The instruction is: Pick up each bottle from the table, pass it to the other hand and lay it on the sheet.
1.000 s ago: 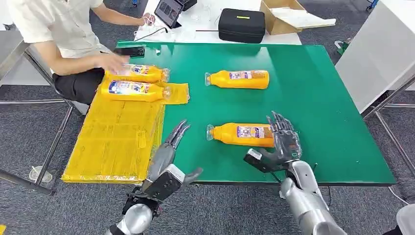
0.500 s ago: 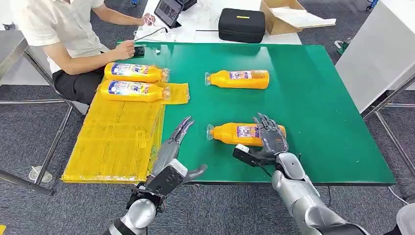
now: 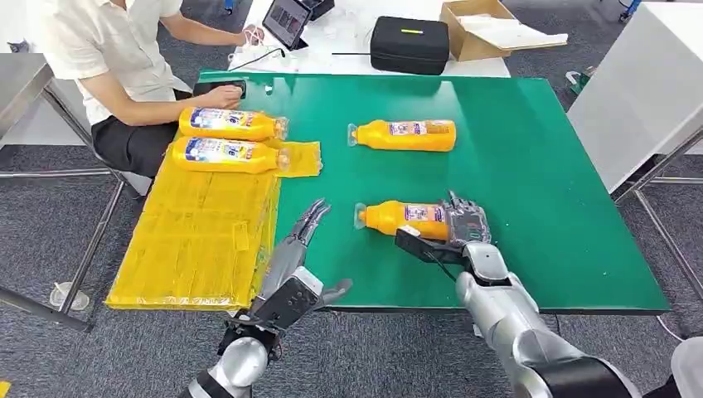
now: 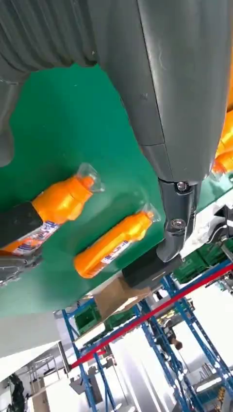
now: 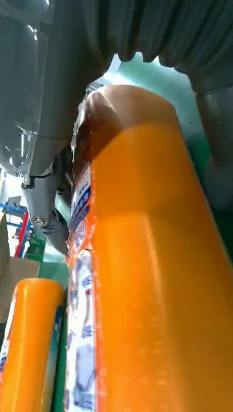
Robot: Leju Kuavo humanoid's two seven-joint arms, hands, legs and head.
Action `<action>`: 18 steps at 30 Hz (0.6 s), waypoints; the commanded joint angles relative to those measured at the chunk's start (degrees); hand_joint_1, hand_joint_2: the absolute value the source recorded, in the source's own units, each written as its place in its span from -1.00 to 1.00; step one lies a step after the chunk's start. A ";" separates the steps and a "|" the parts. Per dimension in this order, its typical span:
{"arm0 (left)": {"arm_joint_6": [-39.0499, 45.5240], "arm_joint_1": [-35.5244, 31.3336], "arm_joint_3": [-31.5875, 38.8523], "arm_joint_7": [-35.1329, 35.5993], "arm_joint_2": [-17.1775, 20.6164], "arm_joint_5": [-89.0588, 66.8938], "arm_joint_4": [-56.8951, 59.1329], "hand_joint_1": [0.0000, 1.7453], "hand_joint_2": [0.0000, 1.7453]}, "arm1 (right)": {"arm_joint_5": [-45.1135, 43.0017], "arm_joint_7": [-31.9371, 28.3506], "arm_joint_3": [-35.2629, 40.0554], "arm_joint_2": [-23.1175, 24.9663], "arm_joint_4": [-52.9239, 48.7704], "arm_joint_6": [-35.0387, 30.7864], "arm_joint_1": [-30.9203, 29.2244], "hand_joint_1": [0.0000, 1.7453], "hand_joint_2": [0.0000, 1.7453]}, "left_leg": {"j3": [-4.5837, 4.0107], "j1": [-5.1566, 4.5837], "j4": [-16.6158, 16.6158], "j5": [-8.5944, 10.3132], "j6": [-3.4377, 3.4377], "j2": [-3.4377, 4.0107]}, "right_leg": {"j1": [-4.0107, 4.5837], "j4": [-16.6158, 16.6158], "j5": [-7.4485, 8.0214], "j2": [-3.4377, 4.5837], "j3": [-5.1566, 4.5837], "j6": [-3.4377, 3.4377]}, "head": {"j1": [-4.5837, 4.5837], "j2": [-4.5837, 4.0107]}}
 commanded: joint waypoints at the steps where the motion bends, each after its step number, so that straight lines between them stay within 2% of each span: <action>1: -0.16 -2.74 -0.59 -0.15 -0.07 -0.08 3.76 -1.00 1.00 | -2.72 -1.74 0.48 -0.45 5.83 8.27 -2.72 1.00 1.00 | 0.18 0.02 -0.04 -0.04 0.01 -0.04 | 0.05 -0.05 -0.06 -0.10 0.20 -0.11 | 0.00 0.00; 4: 0.03 -2.81 -0.68 -0.72 -0.18 0.14 4.04 -1.00 1.00 | -5.74 -5.77 -1.09 -0.25 5.72 10.41 -2.50 1.00 1.00 | 0.27 0.05 -0.04 -0.07 0.02 -0.04 | 0.09 -0.07 -0.09 -0.14 0.30 -0.14 | 0.00 0.00; 5: 0.15 -2.76 -0.78 -1.04 -0.04 0.37 4.03 -1.00 1.00 | -8.99 -9.09 -3.22 -0.04 5.71 12.40 -2.15 1.00 1.00 | 0.23 0.04 -0.06 -0.04 0.01 -0.08 | 0.07 -0.07 -0.07 -0.16 0.26 -0.11 | 0.00 0.00; 6: 0.44 -2.66 -0.90 -1.98 0.23 1.06 3.95 -1.00 1.00 | -15.51 -16.12 -7.19 0.43 5.39 16.90 -1.51 1.00 1.00 | 0.18 0.05 -0.06 -0.02 0.01 -0.06 | 0.07 -0.08 -0.04 -0.11 0.20 -0.07 | 0.00 0.00; 7: 0.64 -2.57 -0.85 -2.63 0.42 1.65 4.15 -1.00 1.00 | -19.24 -20.02 -9.39 0.54 4.83 18.87 -0.62 1.00 1.00 | 0.28 0.05 -0.09 -0.04 0.01 -0.07 | 0.09 -0.12 -0.06 -0.15 0.31 -0.11 | 0.00 0.00; 9: 1.67 -2.15 -0.42 -3.65 0.40 2.74 4.35 -1.00 1.00 | -25.23 -24.92 -11.99 0.86 3.32 21.46 1.22 1.00 1.00 | 0.30 0.07 -0.11 -0.03 0.01 -0.09 | 0.10 -0.15 -0.06 -0.18 0.36 -0.11 | 0.02 0.00; 11: 3.72 -0.22 2.44 -3.96 -1.46 6.51 3.42 -1.00 1.00 | -29.92 -28.53 -12.95 1.62 0.26 20.28 3.25 1.00 1.00 | 0.47 0.09 -0.15 -0.12 -0.05 0.08 | 0.13 -0.20 -0.02 -0.01 0.44 -0.14 | 0.02 0.00; 13: 3.50 1.04 3.21 -3.35 -2.44 9.39 2.34 -1.00 1.00 | -32.60 -29.17 -11.90 2.32 -3.09 19.36 5.17 1.00 1.00 | 0.59 0.10 -0.12 -0.21 -0.13 0.25 | 0.13 -0.17 -0.03 0.26 0.45 -0.14 | 0.02 0.00; 15: 1.33 2.79 6.09 0.22 -4.79 23.48 2.12 -1.00 1.00 | -40.59 -31.15 -10.77 4.56 -12.85 16.47 9.78 1.00 1.00 | 0.55 0.10 -0.08 -0.22 -0.13 0.20 | 0.12 -0.12 -0.04 0.22 0.43 -0.14 | 0.02 0.00; 18: 0.80 3.02 4.61 0.29 -4.41 32.60 2.56 -1.00 1.00 | -48.19 -29.92 -5.26 5.76 -24.89 13.56 14.96 1.00 1.00 | 0.56 0.08 -0.10 -0.24 -0.12 0.27 | 0.12 -0.12 -0.07 0.27 0.44 -0.17 | 0.02 0.00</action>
